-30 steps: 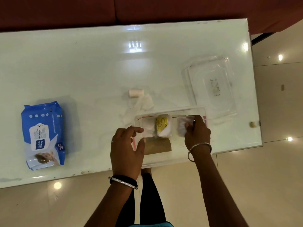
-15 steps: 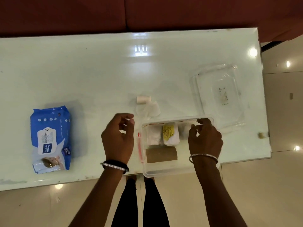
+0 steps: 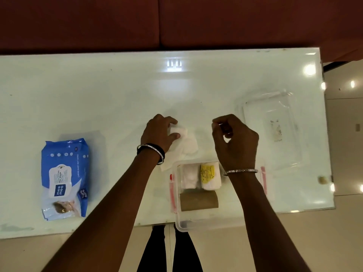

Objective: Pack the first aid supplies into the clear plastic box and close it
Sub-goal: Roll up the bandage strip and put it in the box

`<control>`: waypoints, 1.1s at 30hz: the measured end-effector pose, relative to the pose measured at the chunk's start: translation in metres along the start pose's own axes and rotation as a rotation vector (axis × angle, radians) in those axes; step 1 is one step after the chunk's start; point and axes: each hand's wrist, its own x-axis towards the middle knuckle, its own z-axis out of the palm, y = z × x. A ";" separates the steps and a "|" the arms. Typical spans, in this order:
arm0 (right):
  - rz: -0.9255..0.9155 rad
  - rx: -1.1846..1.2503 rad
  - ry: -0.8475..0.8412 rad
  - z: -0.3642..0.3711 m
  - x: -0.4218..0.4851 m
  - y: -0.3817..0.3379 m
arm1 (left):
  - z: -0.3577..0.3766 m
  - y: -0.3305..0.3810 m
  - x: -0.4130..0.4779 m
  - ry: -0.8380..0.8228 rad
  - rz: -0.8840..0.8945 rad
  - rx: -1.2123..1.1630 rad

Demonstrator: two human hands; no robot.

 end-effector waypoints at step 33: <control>0.041 0.795 -0.458 -0.104 -0.003 -0.198 | -0.224 0.102 -0.179 0.199 0.106 -1.093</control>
